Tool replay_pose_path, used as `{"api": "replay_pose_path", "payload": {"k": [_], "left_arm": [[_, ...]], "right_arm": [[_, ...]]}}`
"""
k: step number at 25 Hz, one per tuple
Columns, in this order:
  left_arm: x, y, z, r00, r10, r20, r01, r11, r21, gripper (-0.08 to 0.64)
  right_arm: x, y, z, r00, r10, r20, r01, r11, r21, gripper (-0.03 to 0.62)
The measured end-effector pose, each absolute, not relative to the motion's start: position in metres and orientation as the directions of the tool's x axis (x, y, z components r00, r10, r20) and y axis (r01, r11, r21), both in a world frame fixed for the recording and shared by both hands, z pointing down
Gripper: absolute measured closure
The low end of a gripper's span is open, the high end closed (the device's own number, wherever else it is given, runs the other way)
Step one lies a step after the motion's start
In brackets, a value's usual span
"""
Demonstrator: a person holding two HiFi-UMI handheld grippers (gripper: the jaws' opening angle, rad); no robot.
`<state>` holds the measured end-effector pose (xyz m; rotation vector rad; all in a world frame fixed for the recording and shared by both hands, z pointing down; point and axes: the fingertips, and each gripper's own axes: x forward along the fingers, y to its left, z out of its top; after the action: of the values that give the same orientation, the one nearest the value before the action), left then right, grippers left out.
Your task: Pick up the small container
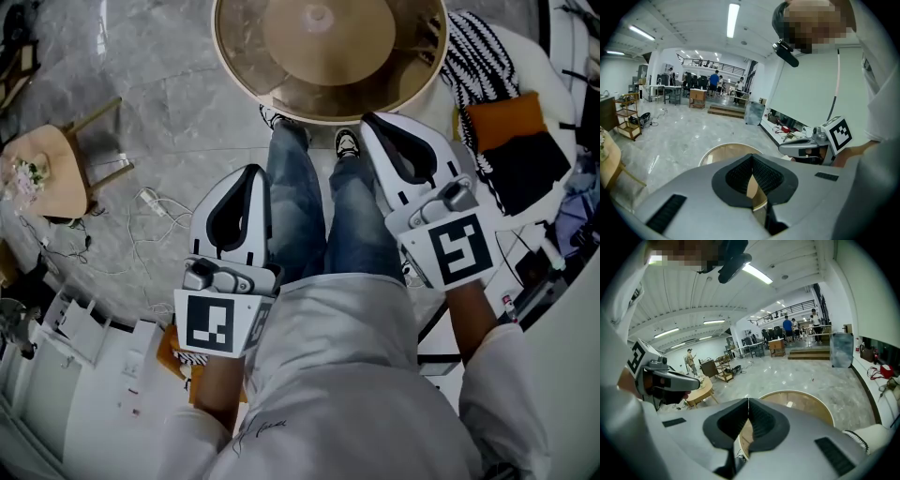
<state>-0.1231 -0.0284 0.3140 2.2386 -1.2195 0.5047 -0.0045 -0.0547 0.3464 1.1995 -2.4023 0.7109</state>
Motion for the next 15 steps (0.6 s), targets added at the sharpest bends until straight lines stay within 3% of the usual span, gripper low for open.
{"api": "replay_pose_path", "payload": {"k": [15], "left_arm": [[-0.134, -0.061, 0.369, 0.545, -0.61, 0.576, -0.838, -0.432, 0.335, 0.544]], "right_arm": [[-0.022, -0.079, 0.402, -0.534, -0.645, 0.547, -0.84, 0.477, -0.257, 0.575]]}}
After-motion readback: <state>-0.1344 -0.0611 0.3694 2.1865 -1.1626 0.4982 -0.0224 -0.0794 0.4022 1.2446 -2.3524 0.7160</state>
